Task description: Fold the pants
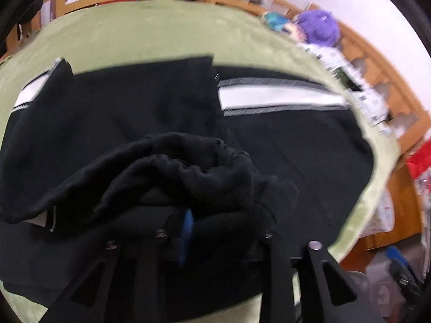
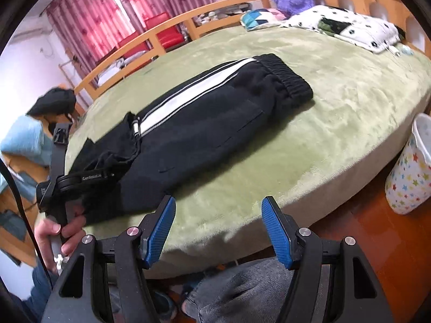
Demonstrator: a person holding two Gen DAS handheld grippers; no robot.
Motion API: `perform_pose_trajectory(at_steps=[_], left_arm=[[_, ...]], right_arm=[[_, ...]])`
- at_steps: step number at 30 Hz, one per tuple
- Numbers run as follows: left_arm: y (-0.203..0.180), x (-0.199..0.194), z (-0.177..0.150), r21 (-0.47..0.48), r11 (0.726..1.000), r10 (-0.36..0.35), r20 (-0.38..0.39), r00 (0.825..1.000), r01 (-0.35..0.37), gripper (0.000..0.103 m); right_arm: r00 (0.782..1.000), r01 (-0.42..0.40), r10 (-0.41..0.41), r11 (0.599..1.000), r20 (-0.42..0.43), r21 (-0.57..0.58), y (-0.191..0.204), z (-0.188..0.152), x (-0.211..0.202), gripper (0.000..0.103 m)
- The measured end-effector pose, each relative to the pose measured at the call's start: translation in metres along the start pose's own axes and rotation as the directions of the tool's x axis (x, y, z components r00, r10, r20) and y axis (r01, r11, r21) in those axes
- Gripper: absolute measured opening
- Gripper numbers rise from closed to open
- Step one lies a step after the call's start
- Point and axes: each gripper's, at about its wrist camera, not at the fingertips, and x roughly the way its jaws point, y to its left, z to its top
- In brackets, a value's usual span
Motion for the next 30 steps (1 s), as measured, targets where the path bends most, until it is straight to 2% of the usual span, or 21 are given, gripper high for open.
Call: perform_pose_trajectory(at_steps=[1,2,4,6,9,11,13,16,20,22,26,29,30], left_arm=[[0.006,-0.011,0.0,-0.012,0.999,-0.039,0.005,0.999,0.039,0.07],[0.013,-0.024,0.001,-0.025,0.997,-0.077,0.016,0.997,0.078,0.077],[0.031,-0.059,0.0,-0.034,0.991,-0.123,0.09,0.988,0.126,0.079],[0.047,-0.085,-0.001,-0.03,0.992,-0.12,0.132,0.984,0.125,0.079],[0.082,-0.113,-0.001,-0.082,0.995,-0.047,0.186,0.981,0.063,0.082],[0.109,-0.125,-0.005,-0.121,0.993,0.027,0.19,0.981,-0.004,0.082],[0.143,-0.133,-0.013,-0.171,0.978,0.151,0.174,0.973,-0.121,0.082],[0.19,-0.141,-0.032,-0.245,0.945,0.257,0.145,0.956,-0.217,0.082],[0.234,-0.149,-0.048,-0.343,0.904,0.311,0.117,0.943,-0.255,0.082],[0.256,-0.151,-0.056,-0.393,0.892,0.287,0.108,0.952,-0.224,0.082],[0.278,-0.147,-0.068,-0.434,0.886,0.233,0.116,0.966,-0.162,0.082],[0.286,-0.144,-0.07,-0.427,0.894,0.204,0.121,0.971,-0.135,0.082],[0.286,-0.142,-0.069,-0.422,0.897,0.197,0.122,0.973,-0.128,0.082]], right_arm=[[1.0,0.001,-0.001,1.0,0.001,-0.015,0.002,0.0,0.001,0.066],[1.0,0.0,0.0,1.0,0.0,-0.029,0.005,0.0,0.004,0.066],[1.0,-0.017,0.017,0.999,-0.001,-0.048,0.015,0.002,0.012,0.066],[0.999,-0.036,0.036,0.997,-0.001,-0.063,0.028,0.005,0.021,0.066],[0.997,-0.074,0.075,0.993,0.005,-0.094,0.053,0.014,0.035,0.066],[0.994,-0.103,0.105,0.987,0.009,-0.121,0.072,0.02,0.042,0.066],[0.992,-0.122,0.124,0.979,0.004,-0.161,0.094,0.025,0.051,0.066],[0.986,-0.159,0.165,0.955,0.005,-0.252,0.136,0.032,0.062,0.066],[0.976,-0.204,0.217,0.894,-0.012,-0.399,0.201,0.036,0.08,0.066],[0.971,-0.217,0.237,0.849,-0.021,-0.482,0.235,0.029,0.092,0.066],[0.965,-0.244,0.251,0.771,-0.072,-0.588,0.283,0.009,0.116,0.066],[0.978,-0.194,0.191,0.71,-0.08,-0.677,0.308,-0.009,0.139,0.065],[0.983,-0.173,0.168,0.694,-0.077,-0.699,0.313,-0.013,0.145,0.049]])
